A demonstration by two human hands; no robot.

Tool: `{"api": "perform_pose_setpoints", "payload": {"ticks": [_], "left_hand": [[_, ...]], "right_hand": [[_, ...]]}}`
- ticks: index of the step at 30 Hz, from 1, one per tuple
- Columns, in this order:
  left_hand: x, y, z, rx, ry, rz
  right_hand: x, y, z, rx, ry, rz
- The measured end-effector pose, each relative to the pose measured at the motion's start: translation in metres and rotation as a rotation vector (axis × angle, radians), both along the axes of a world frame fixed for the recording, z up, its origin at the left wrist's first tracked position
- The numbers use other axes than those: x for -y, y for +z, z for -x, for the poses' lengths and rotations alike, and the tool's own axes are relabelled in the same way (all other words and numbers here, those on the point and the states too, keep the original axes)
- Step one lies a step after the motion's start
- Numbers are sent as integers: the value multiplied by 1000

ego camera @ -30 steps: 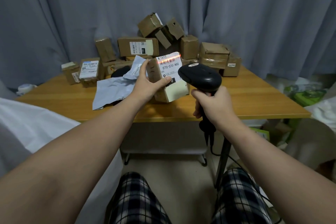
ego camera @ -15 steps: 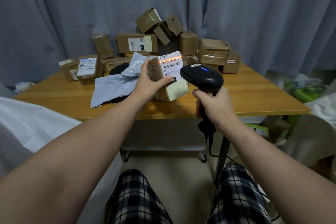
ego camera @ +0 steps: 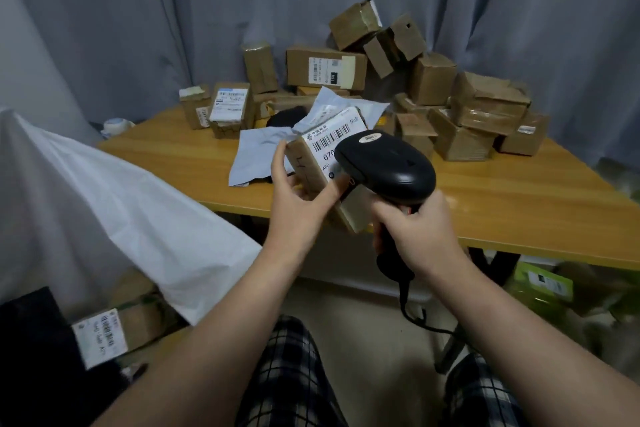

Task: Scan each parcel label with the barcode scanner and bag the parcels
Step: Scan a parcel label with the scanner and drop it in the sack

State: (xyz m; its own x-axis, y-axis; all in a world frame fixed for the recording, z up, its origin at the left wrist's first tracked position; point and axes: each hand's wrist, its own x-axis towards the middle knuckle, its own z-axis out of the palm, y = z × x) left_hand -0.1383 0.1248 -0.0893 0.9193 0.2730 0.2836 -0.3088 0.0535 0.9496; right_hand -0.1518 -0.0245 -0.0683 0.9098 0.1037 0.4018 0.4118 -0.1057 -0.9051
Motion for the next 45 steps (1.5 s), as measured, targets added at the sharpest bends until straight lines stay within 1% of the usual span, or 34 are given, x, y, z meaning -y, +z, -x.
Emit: {"api": "perform_pose_setpoints", "payload": {"ticks": [5, 9, 11, 14, 16, 18, 22, 25, 28, 30, 33, 35, 38, 40, 42, 45], "left_hand": [[-66, -23, 37, -25, 305, 87], [-134, -30, 81, -11, 561, 11], [-163, -35, 103, -68, 691, -116], [-203, -40, 129, -275, 944, -489], [-224, -42, 135, -406, 1005, -690], [-241, -42, 132, -479, 1013, -857], [-265, -52, 111, -508, 933, -1149], [-278, -65, 96, -659, 872, -1336], [-293, -77, 85, -834, 759, -1510], [-302, -83, 77, -876, 711, -1594], [-308, -93, 64, -841, 679, -1640], [-310, -103, 57, -849, 608, -1640], [-312, -122, 52, -1015, 324, -1607], [-307, -126, 53, -1087, 236, -1600], [-300, -121, 56, -1088, 239, -1567], [-288, -108, 66, -954, 370, -1527]], "right_hand": [[-77, -9, -5, -49, 302, -29], [-137, -18, 4, -65, 483, 65], [-164, -25, 9, -113, 555, 143], [-197, -43, 12, -142, 579, 245], [-212, -54, 12, -144, 553, 312], [-224, -62, 11, -148, 525, 339], [-235, -69, 3, -154, 462, 371], [-237, -74, -5, -179, 426, 370], [-237, -81, -12, -197, 396, 359], [-238, -86, -14, -198, 385, 359], [-240, -91, -17, -199, 382, 364], [-242, -94, -19, -206, 380, 372], [-243, -98, -21, -222, 390, 377], [-243, -102, -22, -236, 396, 379], [-244, -105, -21, -237, 401, 387], [-243, -105, -18, -227, 404, 374]]}}
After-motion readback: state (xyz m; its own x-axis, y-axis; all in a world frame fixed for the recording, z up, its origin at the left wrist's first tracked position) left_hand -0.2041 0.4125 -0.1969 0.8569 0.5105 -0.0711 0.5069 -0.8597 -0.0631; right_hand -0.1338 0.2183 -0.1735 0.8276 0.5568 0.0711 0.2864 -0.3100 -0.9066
